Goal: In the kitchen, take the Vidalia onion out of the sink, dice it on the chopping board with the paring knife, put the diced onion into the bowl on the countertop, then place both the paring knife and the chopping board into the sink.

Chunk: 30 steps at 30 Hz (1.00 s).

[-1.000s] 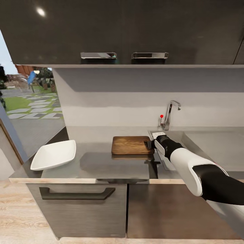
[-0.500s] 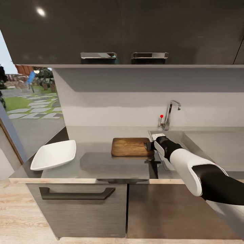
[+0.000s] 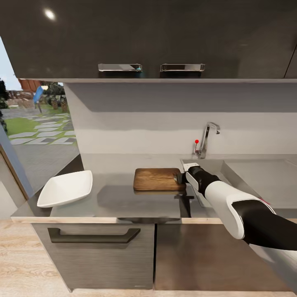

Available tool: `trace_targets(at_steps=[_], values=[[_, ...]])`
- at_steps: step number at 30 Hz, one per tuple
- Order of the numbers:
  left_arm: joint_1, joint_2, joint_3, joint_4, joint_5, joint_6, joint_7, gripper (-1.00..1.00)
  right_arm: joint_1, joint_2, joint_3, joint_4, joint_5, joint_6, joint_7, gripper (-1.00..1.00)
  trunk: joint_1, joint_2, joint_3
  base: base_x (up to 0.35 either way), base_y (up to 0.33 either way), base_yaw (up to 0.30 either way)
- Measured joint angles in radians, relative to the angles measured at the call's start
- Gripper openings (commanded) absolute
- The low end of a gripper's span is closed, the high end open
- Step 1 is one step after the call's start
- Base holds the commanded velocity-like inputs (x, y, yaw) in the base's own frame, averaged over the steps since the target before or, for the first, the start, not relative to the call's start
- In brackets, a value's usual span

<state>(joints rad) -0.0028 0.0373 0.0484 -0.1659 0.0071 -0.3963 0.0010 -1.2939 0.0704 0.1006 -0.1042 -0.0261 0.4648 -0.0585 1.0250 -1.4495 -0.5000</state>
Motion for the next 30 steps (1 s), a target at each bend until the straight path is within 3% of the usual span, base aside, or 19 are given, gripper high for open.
trace_targets(at_steps=[19,20,30], values=[[0.0,0.0,0.0,0.0,0.0,0.0,0.0,1.0,0.0,0.0,0.0,0.0,0.0,0.0,0.0,-1.0,0.0,0.0,0.0,0.0,0.0,0.0],[0.0,0.0,0.0,0.0,0.0,0.0,0.0,1.0,0.0,0.0,0.0,0.0,0.0,0.0,0.0,1.0,0.0,0.0,0.0,0.0,0.0,0.0],[0.0,0.0,0.0,0.0,0.0,0.0,0.0,1.0,0.0,0.0,-0.001,-0.001,0.0,0.0,0.0,1.0,0.0,0.0,0.0,0.0,0.0,0.0]])
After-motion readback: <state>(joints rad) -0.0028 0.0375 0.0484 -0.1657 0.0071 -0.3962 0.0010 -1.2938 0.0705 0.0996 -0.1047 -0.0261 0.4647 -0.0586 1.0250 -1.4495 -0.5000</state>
